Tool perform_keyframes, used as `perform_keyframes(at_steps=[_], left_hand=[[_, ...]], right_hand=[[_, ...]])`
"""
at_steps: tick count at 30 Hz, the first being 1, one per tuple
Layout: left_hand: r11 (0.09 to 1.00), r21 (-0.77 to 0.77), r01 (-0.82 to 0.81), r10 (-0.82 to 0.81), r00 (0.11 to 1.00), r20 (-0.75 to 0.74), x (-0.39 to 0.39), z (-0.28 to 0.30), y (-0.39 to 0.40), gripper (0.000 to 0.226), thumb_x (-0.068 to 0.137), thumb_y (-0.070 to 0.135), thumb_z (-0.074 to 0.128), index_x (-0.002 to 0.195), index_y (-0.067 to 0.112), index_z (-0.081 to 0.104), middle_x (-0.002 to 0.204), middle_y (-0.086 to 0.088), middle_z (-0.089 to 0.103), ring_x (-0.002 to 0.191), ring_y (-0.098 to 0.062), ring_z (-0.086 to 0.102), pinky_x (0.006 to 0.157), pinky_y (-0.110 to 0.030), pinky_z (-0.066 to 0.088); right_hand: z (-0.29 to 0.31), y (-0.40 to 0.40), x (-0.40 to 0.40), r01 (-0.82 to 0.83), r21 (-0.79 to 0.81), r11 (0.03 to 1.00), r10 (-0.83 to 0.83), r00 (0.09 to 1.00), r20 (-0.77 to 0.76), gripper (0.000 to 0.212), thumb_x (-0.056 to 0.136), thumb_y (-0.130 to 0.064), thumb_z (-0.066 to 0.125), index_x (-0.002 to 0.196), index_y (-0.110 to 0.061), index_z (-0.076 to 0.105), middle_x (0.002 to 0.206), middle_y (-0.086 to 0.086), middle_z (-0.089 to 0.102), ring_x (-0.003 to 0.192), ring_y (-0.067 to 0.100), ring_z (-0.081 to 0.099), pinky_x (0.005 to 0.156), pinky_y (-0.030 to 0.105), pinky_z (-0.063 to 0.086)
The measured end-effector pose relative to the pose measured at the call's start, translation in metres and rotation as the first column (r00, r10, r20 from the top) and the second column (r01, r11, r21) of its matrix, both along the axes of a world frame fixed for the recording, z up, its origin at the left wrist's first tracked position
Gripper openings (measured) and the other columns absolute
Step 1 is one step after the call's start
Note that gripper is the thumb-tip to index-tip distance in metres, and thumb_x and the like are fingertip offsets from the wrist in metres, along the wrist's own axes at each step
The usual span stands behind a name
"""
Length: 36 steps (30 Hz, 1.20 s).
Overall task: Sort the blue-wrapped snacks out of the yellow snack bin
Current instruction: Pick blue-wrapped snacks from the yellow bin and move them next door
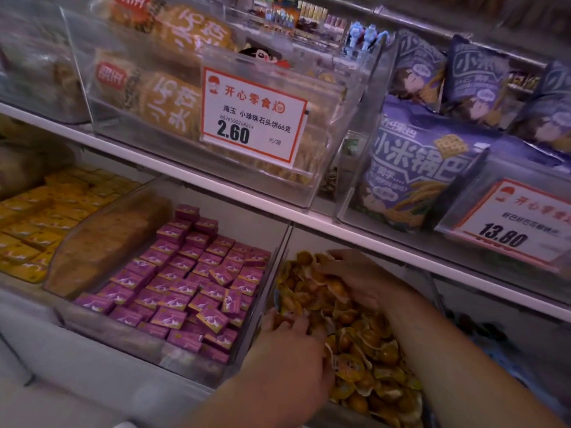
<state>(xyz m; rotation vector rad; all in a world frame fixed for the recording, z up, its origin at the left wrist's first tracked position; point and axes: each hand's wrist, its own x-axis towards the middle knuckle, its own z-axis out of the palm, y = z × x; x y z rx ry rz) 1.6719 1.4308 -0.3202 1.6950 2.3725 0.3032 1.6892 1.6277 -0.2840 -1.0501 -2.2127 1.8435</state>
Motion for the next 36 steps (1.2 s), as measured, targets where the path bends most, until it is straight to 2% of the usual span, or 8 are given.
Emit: perform_keyframes(at_steps=[3, 5, 11, 16, 19, 22, 25, 36], left_hand=[[1.000, -0.005, -0.002, 0.002, 1.000, 0.008, 0.000, -0.001, 0.000, 0.055, 0.095, 0.047, 0.033, 0.144, 0.024, 0.037, 0.148, -0.011, 0.038, 0.128, -0.033, 0.046, 0.120, -0.053, 0.008], [1.000, -0.005, -0.002, 0.002, 1.000, 0.017, -0.001, -0.002, 0.001, 0.056, 0.094, 0.048, 0.032, 0.144, 0.025, 0.037, 0.149, -0.009, 0.038, 0.128, -0.033, 0.046, 0.120, -0.053, 0.007], [1.000, 0.021, -0.009, 0.009, 1.000, 0.001, 0.000, -0.006, 0.000, 0.054, 0.091, 0.050, 0.029, 0.139, 0.026, 0.041, 0.138, -0.007, 0.046, 0.121, -0.030, 0.051, 0.119, -0.052, 0.011], [1.000, 0.006, -0.012, 0.012, 1.000, 0.001, 0.000, -0.004, 0.000, 0.054, 0.093, 0.050, 0.031, 0.142, 0.029, 0.038, 0.142, -0.007, 0.043, 0.125, -0.029, 0.048, 0.120, -0.052, 0.010], [0.999, -0.035, -0.010, 0.009, 1.000, -0.006, 0.002, 0.001, 0.000, 0.052, 0.096, 0.049, 0.032, 0.143, 0.027, 0.038, 0.144, -0.007, 0.041, 0.128, -0.028, 0.045, 0.119, -0.050, 0.012], [0.995, -0.096, -0.016, 0.017, 1.000, 0.006, 0.005, 0.006, -0.001, 0.046, 0.097, 0.048, 0.034, 0.135, 0.023, 0.045, 0.138, -0.010, 0.042, 0.124, -0.031, 0.046, 0.117, -0.050, 0.016], [0.994, -0.103, -0.022, 0.023, 1.000, 0.017, 0.007, 0.005, -0.004, 0.045, 0.098, 0.046, 0.034, 0.134, 0.022, 0.046, 0.137, -0.011, 0.043, 0.121, -0.030, 0.048, 0.114, -0.049, 0.019], [0.994, -0.109, -0.026, 0.032, 0.998, 0.052, 0.006, 0.004, -0.003, 0.048, 0.097, 0.047, 0.036, 0.138, 0.024, 0.043, 0.140, -0.009, 0.041, 0.125, -0.030, 0.045, 0.118, -0.054, 0.011]], right_hand=[[-0.002, 0.022, 0.015, -0.142, 0.508, 0.850, -0.022, 0.953, 0.303, 0.031, 0.083, -0.020, 0.072, 0.114, -0.017, 0.069, 0.105, 0.011, 0.072, 0.087, 0.022, 0.071, 0.078, 0.034, 0.058], [0.001, 0.028, 0.022, -0.291, 0.615, 0.733, -0.013, 0.897, 0.441, 0.027, 0.080, -0.029, 0.072, 0.106, -0.021, 0.070, 0.103, 0.005, 0.070, 0.092, 0.021, 0.068, 0.078, 0.029, 0.055], [0.011, 0.034, 0.037, -0.482, 0.682, 0.551, -0.084, 0.781, 0.619, 0.015, 0.087, -0.025, 0.060, 0.100, -0.028, 0.068, 0.102, -0.001, 0.064, 0.084, 0.012, 0.059, 0.070, 0.023, 0.047], [0.009, 0.004, 0.023, -0.398, 0.791, 0.465, 0.046, 0.903, 0.427, 0.021, 0.089, -0.023, 0.055, 0.105, -0.031, 0.065, 0.102, -0.007, 0.064, 0.095, 0.014, 0.061, 0.077, 0.026, 0.047], [-0.012, -0.028, 0.002, -0.668, 0.612, 0.424, 0.327, 0.743, 0.584, 0.024, 0.087, -0.016, 0.059, 0.107, -0.022, 0.071, 0.108, 0.002, 0.070, 0.099, 0.020, 0.064, 0.085, 0.032, 0.053], [-0.031, -0.030, -0.005, -0.762, 0.499, 0.413, 0.334, 0.636, 0.696, 0.031, 0.090, -0.032, 0.062, 0.120, -0.022, 0.062, 0.119, 0.008, 0.065, 0.106, 0.026, 0.062, 0.091, 0.040, 0.053], [-0.036, -0.016, 0.001, -0.705, 0.535, 0.466, 0.331, 0.700, 0.633, 0.053, 0.084, -0.041, 0.069, 0.133, -0.027, 0.054, 0.129, 0.005, 0.058, 0.119, 0.025, 0.057, 0.102, 0.038, 0.047], [-0.055, -0.016, -0.006, -0.564, 0.706, 0.429, 0.327, 0.825, 0.460, 0.021, 0.075, -0.029, 0.072, 0.094, -0.022, 0.067, 0.094, 0.001, 0.067, 0.088, 0.021, 0.063, 0.076, 0.035, 0.055]])
